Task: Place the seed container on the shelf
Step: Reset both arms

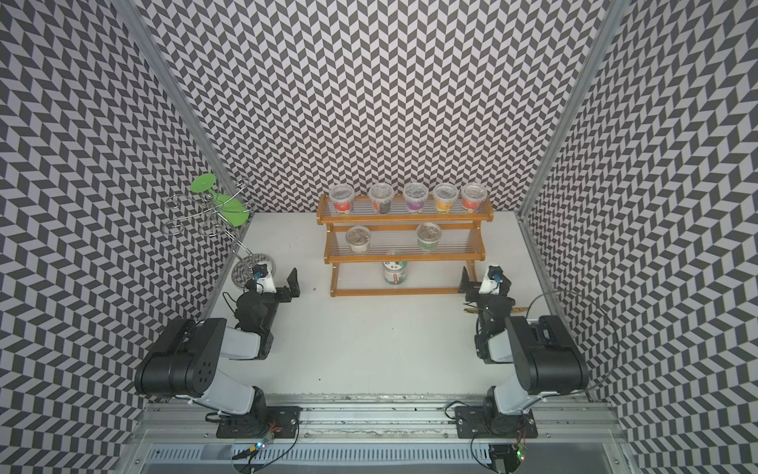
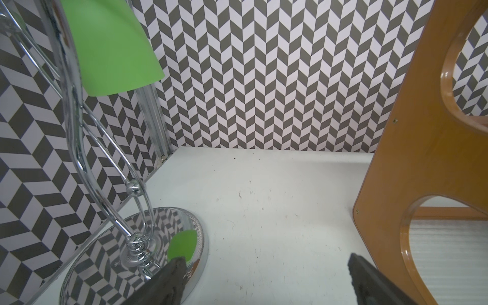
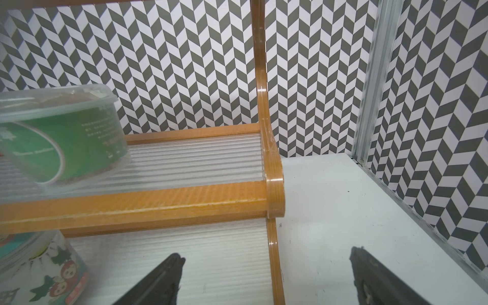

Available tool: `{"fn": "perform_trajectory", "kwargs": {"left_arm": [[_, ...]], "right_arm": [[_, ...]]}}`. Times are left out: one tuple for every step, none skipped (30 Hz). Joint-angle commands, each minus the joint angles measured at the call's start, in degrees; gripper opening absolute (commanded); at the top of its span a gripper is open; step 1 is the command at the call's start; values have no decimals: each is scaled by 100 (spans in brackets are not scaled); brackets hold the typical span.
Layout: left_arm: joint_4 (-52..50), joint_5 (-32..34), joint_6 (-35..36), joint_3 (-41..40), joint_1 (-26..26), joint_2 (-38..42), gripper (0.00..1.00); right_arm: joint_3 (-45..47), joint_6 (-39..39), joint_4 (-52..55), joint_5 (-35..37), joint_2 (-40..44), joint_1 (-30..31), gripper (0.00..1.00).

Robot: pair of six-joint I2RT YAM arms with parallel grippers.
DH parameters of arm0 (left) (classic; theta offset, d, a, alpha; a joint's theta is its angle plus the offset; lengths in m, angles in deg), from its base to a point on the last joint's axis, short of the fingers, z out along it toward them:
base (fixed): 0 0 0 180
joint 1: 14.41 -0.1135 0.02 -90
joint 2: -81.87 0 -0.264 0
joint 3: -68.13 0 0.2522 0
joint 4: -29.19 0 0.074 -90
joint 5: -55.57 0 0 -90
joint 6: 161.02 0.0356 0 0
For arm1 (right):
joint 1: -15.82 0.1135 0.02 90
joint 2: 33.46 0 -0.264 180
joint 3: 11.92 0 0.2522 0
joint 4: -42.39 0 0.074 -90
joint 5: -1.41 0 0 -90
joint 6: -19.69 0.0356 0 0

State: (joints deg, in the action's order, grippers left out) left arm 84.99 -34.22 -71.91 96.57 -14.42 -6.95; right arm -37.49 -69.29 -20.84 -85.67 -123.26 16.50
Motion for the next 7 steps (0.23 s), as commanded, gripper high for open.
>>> {"fn": "perform_trajectory", "kwargs": {"left_arm": [[-47, 17, 83, 104, 27, -2, 99], [-56, 14, 80, 112, 22, -12, 99], [-56, 19, 80, 114, 27, -7, 100], [-54, 15, 83, 105, 23, -6, 100], [-41, 19, 80, 93, 27, 11, 100], [-32, 15, 84, 83, 22, 19, 100], [-28, 19, 80, 80, 27, 18, 99]], "right_arm": [[-4, -54, -108, -46, 30, 28, 100], [-5, -51, -113, -46, 32, 28, 100], [-5, -49, -113, -46, 26, 28, 100], [-3, -51, -114, -46, 30, 28, 100], [-5, -50, -109, -46, 32, 28, 100], [-5, -49, -112, -46, 28, 28, 100], [-4, -50, -114, -46, 33, 28, 100]]}}
